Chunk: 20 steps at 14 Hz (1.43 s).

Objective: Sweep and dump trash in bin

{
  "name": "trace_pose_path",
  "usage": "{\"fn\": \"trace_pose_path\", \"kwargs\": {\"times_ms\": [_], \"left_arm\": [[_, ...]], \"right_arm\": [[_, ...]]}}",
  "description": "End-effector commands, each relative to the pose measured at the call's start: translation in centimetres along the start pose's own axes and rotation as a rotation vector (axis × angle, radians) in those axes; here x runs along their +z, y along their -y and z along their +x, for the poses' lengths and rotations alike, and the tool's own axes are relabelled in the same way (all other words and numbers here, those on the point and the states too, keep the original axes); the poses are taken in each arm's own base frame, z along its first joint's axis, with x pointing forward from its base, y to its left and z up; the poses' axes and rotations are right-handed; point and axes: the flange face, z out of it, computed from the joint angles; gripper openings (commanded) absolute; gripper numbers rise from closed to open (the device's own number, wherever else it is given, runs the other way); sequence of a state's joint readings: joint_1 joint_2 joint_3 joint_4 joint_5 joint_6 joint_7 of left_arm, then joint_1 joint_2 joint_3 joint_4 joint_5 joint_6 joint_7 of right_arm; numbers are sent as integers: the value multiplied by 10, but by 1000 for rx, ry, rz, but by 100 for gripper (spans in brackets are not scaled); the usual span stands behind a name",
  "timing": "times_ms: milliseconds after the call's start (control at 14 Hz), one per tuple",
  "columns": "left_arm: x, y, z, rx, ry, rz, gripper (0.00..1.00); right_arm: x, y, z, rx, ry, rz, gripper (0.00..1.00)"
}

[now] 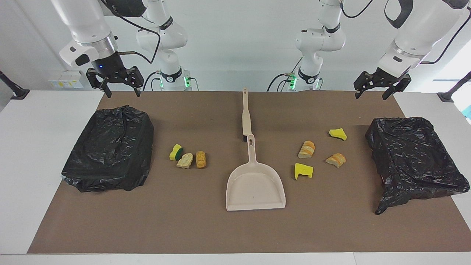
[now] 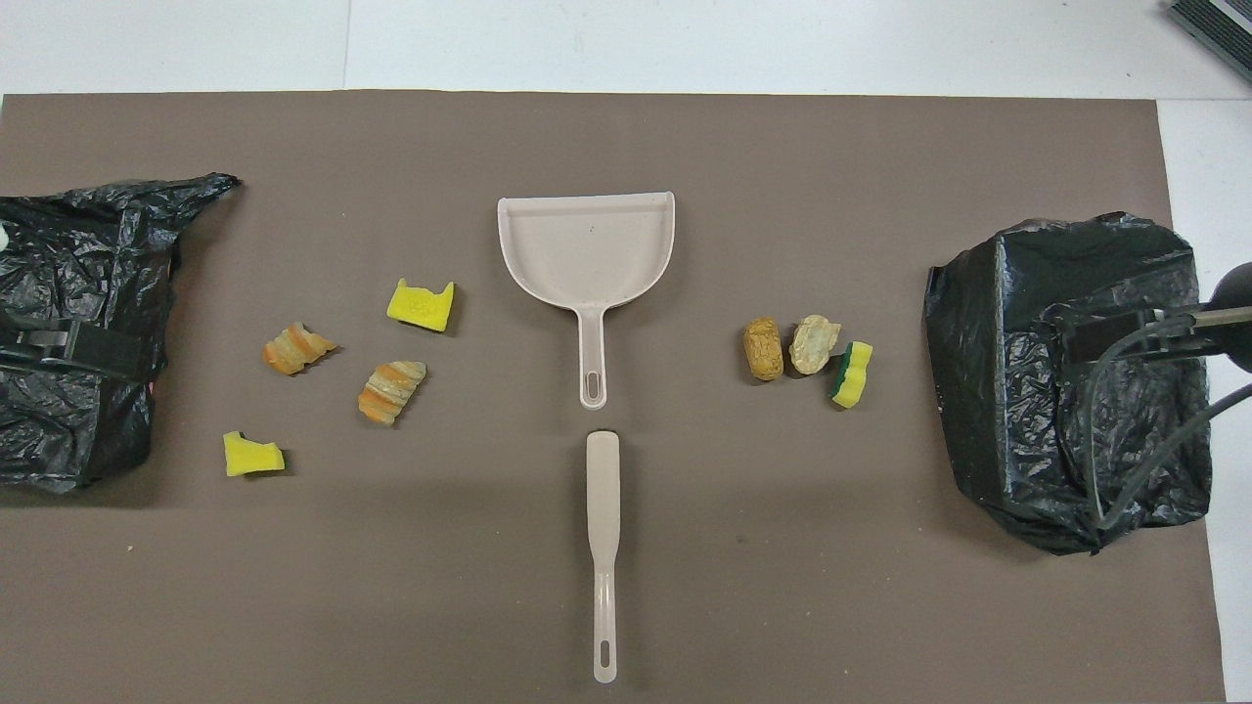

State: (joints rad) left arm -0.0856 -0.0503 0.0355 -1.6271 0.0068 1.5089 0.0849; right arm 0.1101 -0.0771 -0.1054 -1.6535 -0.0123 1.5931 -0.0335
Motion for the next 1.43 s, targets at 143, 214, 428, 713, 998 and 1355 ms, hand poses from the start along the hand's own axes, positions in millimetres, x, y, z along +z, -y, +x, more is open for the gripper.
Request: {"fn": "trace_pose_path", "kwargs": {"times_ms": [143,214,428,713,998,1355], "left_arm": [[-1,0,-11,-7,8,11,100],[-1,0,-11,-7,11,11,100],[-1,1,-12,-8,13,11,100],[0,1,-12,-4,13,9,100],[2,-6,-15,4,20,9,100],[12,-21,-16,27,28,12,100]], "right_arm": [[2,-4,0,-12,-9,16,100],[2,-3,0,-14,-7,17,100],[2,-3,0,-14,-9,16,100],[2,-3,0,-14,-7,17,100],[3,-4,-1,-12,-1,14,100],[5,-6,-10,-19,58,4,100]]}}
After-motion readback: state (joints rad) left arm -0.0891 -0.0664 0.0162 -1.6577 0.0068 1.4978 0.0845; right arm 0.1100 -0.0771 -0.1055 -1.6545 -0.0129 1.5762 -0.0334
